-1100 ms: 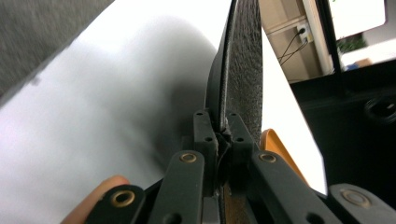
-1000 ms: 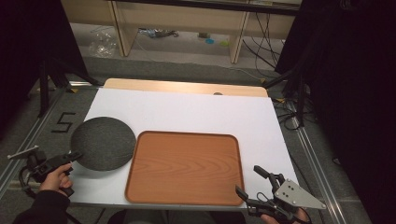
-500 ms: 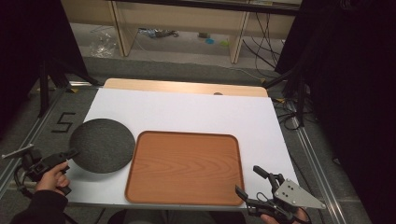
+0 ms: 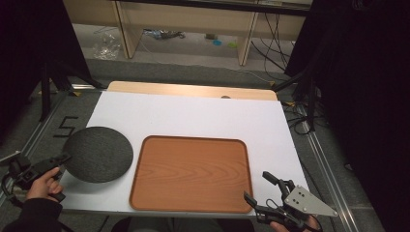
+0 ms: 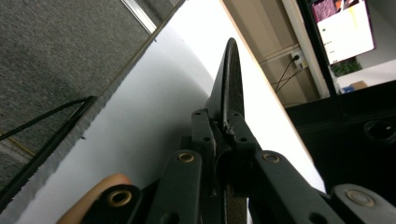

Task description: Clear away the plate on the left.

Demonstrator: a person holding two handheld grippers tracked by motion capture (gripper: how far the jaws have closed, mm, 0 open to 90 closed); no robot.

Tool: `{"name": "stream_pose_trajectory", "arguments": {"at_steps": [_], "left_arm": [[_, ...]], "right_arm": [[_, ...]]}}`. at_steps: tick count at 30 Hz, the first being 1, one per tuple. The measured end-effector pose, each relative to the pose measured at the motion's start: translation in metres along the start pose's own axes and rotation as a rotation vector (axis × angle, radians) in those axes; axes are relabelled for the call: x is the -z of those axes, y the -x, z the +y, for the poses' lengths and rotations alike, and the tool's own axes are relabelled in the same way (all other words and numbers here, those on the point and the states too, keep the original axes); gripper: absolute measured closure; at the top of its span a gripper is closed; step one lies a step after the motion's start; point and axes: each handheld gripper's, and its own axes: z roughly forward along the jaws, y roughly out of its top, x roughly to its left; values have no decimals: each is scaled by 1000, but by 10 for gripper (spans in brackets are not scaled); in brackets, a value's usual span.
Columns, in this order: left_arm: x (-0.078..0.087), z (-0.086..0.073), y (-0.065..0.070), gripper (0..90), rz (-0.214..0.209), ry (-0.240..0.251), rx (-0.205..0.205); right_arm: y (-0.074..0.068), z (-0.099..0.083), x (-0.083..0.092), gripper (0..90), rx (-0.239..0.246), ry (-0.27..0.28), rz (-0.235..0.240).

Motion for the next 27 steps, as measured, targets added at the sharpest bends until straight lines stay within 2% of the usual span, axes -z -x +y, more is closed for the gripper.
{"name": "stream_pose_trajectory", "arguments": {"at_steps": [2,5,7,8,9,11,13,14,16,17,18,22,23,25,26,27], "left_arm": [[0,0,1,844,-28,3,24],[1,-1,3,845,-44,1,29],[1,-5,11,842,-78,-2,10],[1,-6,13,842,-94,-9,16],[1,-6,13,842,-94,-9,16],[-2,-13,19,842,-129,-33,37],[-3,-16,21,844,-137,-44,36],[-5,-22,28,843,-152,-68,22],[-7,-25,32,843,-149,-75,14],[-9,-30,38,840,-127,-100,23],[-11,-33,40,840,-135,-110,21],[-13,-40,49,841,-163,-141,9],[-14,-42,51,841,-166,-147,6],[-16,-47,56,840,-175,-151,12],[-17,-49,56,840,-172,-166,0],[-19,-51,58,839,-185,-167,13]], "right_arm": [[0,0,-1,191,-3,10,2],[0,0,-1,192,-4,10,1],[0,-1,-1,192,-5,8,-2],[0,0,0,192,-2,1,-12],[0,0,0,192,-2,1,-12],[0,-1,1,192,-15,-1,-20],[0,-1,1,193,-16,0,-22],[0,0,1,195,-11,0,-19],[0,0,1,195,-12,-6,-19],[1,-1,1,195,-12,-2,-17],[1,0,0,195,-5,11,-20],[2,-1,1,195,-11,8,-27],[2,-1,1,195,-16,17,-17],[3,-1,1,195,-14,14,-29],[3,-1,2,195,-15,11,-31],[3,-1,2,195,-16,10,-31]]}}
